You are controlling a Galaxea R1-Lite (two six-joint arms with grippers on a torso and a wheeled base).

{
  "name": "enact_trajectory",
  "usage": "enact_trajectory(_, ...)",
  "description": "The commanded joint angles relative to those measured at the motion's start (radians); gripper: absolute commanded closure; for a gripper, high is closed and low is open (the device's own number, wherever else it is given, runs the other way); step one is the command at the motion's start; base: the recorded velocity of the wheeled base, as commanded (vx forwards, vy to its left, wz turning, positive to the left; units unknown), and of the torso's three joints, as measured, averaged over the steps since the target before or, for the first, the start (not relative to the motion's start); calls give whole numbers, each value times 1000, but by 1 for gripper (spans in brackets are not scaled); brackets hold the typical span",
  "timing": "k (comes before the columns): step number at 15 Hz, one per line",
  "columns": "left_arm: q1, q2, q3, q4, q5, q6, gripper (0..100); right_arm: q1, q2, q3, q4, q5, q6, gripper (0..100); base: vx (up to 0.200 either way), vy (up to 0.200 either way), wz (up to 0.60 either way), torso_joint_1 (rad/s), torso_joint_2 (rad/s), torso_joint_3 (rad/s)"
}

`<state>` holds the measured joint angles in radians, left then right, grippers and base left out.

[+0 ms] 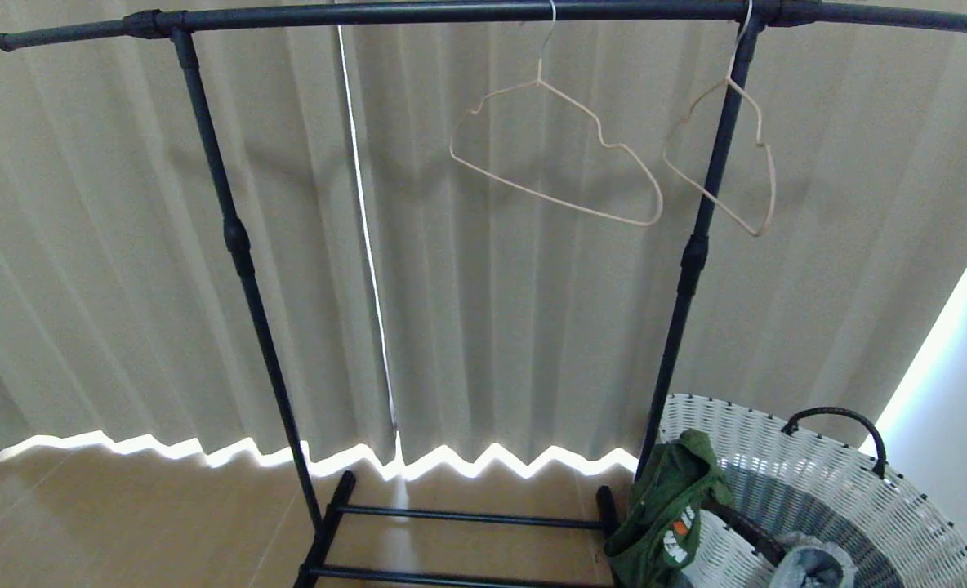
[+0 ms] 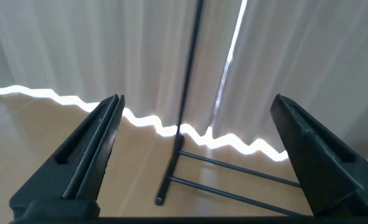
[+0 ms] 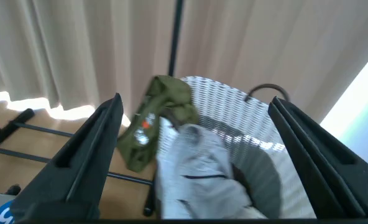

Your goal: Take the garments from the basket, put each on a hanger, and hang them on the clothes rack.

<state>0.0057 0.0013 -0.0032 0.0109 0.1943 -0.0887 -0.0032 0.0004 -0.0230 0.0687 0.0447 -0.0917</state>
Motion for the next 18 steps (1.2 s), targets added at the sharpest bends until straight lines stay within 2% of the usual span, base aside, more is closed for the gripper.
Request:
enact_trajectory(1, 0, 0, 0, 0, 1, 0, 0, 0, 0, 0, 0, -3, 0, 0, 0, -200, 0, 2, 2, 2)
enact_trajectory(2, 0, 2, 0, 0, 1, 0, 0, 0, 0, 0, 0, -3, 0, 0, 0, -200, 0, 2, 2, 2)
enact_trajectory(18, 0, -1, 0, 0, 1, -2, 0, 0, 0, -5, 6, 0, -3, 0, 0, 0, 0, 0, 0, 0)
